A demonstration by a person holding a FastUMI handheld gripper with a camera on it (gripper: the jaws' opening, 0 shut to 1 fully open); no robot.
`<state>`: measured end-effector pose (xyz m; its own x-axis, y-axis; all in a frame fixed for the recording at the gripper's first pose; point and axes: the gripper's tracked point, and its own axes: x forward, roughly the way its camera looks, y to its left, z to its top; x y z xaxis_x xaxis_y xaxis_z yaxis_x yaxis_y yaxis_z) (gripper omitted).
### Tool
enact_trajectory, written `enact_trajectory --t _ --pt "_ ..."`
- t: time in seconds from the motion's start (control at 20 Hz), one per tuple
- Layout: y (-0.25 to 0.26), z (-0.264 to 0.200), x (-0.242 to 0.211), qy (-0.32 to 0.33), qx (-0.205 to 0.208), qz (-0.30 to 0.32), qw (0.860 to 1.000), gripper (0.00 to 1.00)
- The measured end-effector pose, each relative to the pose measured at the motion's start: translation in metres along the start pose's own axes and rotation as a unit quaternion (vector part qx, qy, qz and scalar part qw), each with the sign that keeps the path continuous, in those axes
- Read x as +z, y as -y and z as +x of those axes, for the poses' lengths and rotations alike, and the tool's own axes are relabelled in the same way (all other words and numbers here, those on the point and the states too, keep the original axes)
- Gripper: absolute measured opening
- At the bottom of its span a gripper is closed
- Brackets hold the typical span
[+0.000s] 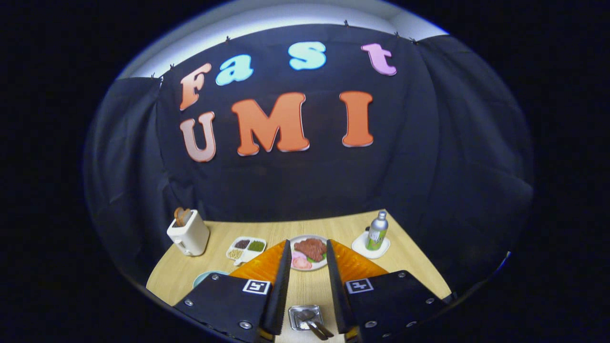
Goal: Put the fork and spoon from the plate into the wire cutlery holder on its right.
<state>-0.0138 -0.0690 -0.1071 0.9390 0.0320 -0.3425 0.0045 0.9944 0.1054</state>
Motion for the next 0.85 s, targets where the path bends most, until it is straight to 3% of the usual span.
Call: enact_trajectory --t 0.05,0.35,0.65,0.85 --pt "0.005 -0.003 0.015 0.025 -0.007 -0.006 1.000 0.51" --pt "0.003 -0.031 0.090 0.152 -0.008 -0.036 0.988 0.68" --pt "-0.006 -0.040 0.129 0.222 -0.013 -0.039 0.974 0.84" --pt "-0.022 -0.038 0.139 0.244 0.008 -0.027 0.970 0.86"
